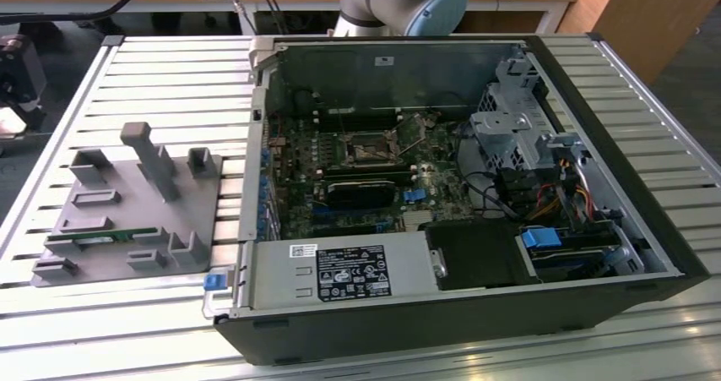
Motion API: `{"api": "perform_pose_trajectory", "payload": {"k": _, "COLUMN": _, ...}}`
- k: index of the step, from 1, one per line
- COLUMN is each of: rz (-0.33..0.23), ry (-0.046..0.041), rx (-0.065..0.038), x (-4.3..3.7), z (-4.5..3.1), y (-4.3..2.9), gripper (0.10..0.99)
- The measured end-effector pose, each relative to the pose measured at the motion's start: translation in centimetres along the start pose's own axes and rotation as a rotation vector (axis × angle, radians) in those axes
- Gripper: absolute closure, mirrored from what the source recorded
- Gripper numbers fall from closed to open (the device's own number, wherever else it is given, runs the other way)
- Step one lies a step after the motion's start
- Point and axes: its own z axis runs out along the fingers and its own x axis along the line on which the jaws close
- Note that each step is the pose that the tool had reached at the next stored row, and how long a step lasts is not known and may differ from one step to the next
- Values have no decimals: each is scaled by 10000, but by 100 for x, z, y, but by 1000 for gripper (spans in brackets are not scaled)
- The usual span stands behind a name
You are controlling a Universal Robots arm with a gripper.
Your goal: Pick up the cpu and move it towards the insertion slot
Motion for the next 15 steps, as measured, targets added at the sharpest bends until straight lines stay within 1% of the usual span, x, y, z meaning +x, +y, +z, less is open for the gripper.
{"api": "perform_pose_trajectory", "payload": {"k": 15, "rz": 0, "ry": 0, "rx": 0, "x": 1, "z": -95, "y": 4, "gripper": 541}}
